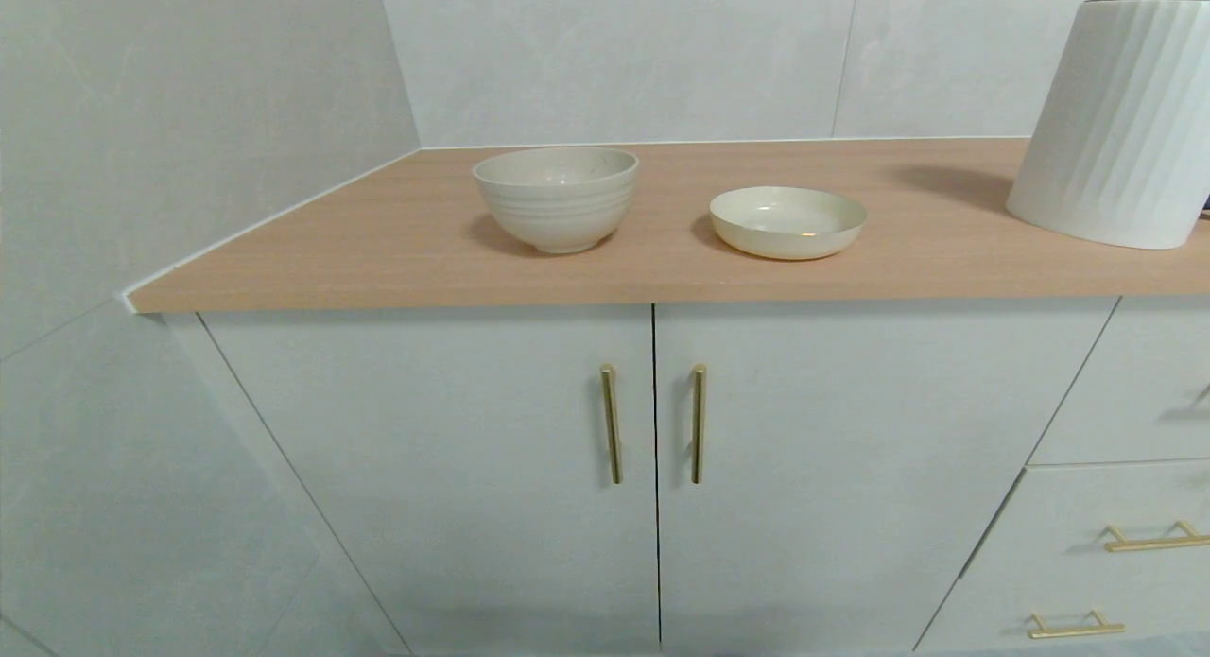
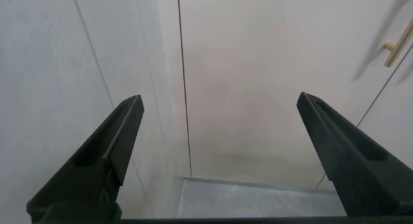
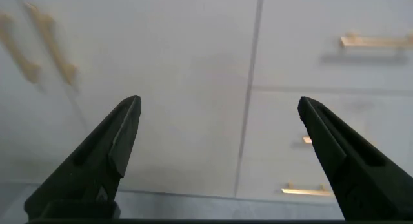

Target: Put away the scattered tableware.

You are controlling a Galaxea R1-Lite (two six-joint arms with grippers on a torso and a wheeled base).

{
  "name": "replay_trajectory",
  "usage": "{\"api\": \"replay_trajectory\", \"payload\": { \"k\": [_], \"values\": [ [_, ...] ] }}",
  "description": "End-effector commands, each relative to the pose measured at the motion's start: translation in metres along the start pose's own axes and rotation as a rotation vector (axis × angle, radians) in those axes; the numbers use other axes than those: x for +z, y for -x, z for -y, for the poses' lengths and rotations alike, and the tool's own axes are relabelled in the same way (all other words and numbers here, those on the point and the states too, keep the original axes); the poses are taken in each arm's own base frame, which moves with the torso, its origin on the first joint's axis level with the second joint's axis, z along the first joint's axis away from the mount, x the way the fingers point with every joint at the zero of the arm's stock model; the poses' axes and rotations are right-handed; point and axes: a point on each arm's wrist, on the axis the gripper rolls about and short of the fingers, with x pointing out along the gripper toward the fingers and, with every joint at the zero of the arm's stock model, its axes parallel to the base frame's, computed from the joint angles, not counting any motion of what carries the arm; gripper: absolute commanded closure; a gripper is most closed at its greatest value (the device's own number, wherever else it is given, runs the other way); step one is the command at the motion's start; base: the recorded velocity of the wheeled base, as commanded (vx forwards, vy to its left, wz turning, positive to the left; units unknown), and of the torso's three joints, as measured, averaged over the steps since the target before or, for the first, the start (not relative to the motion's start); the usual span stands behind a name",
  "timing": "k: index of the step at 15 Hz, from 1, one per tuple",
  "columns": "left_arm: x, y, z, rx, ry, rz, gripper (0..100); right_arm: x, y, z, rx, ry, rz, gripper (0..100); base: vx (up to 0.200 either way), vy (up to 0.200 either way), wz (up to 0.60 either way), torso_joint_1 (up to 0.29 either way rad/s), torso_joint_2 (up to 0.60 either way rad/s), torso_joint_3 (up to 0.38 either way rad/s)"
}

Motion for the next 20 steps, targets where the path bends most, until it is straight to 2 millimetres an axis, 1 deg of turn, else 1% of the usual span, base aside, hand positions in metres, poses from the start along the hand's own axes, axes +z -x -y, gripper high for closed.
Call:
{"api": "replay_trajectory", "payload": {
  "k": [1,2,3,4,5,6,7,10,11,12,13,15,17,18,19,20],
  "values": [
    [0.0,0.0,0.0,0.001,0.0,0.0,0,0.067,-0.067,-0.001,0.162,-0.044,-0.214,0,0.0,0.0,0.0,0.0,0.0,0.0],
    [0.0,0.0,0.0,0.001,0.0,-0.001,0,0.074,-0.094,-0.001,0.211,-0.062,-0.289,0,0.0,0.0,0.0,0.0,0.0,0.0],
    [0.0,0.0,0.0,0.001,0.0,0.0,0,0.078,-0.125,-0.002,0.245,-0.076,-0.356,0,0.0,0.0,0.0,0.0,0.0,0.0],
    [0.0,0.0,0.0,0.001,0.0,-0.001,0,0.083,-0.152,-0.007,0.3,-0.081,-0.383,0,0.0,0.0,0.0,0.0,0.0,0.0],
    [0.0,0.0,0.0,0.001,0.0,0.0,0,0.086,-0.171,-0.014,0.339,-0.094,-0.394,0,0.0,0.0,0.0,0.0,0.0,0.0],
    [0.0,0.0,0.0,0.001,0.0,-0.001,0,0.085,-0.192,-0.024,0.383,-0.097,-0.409,0,0.0,0.0,0.0,0.0,0.0,0.0],
    [0.0,0.0,0.0,0.001,0.0,-0.001,0,0.085,-0.206,-0.039,0.455,-0.085,-0.408,0,0.0,0.0,0.0,0.0,0.0,0.0],
    [0.0,0.0,0.0,0.001,0.0,0.0,0,0.089,-0.231,-0.079,0.607,-0.086,-0.44,0,0.0,0.0,0.0,0.0,0.0,0.0],
    [0.0,0.0,0.0,0.001,0.0,-0.001,0,0.089,-0.232,-0.089,0.64,-0.1,-0.452,0,0.0,0.0,0.0,0.0,0.0,0.0],
    [0.0,0.0,0.0,0.001,0.0,-0.001,0,0.088,-0.235,-0.107,0.697,-0.124,-0.48,0,0.0,0.0,0.0,0.0,0.0,0.0],
    [0.0,0.0,0.0,0.001,0.0,-0.001,0,0.087,-0.239,-0.119,0.733,-0.124,-0.495,0,0.0,0.0,0.0,0.0,0.0,0.0],
    [0.0,0.0,0.0,0.001,0.0,0.0,0,0.08,-0.256,-0.136,0.75,-0.118,-0.527,0,0.0,0.0,0.0,0.0,0.0,0.0],
    [0.0,0.0,0.0,0.001,0.0,0.0,0,0.065,-0.269,-0.15,0.751,-0.138,-0.584,0,0.0,0.0,0.0,0.0,0.0,0.0],
    [0.0,0.0,0.0,0.001,0.0,0.0,0,0.055,-0.274,-0.16,0.764,-0.137,-0.606,0,0.0,0.0,0.0,0.0,0.0,0.0],
    [0.0,0.0,0.0,0.001,0.0,0.0,0,0.048,-0.274,-0.166,0.773,-0.13,-0.614,0,0.0,0.0,0.0,0.0,0.0,0.0],
    [0.0,0.0,0.0,0.001,0.0,0.0,0,0.036,-0.281,-0.174,0.781,-0.135,-0.61,0,0.0,0.0,0.0,0.0,0.0,0.0]
  ]
}}
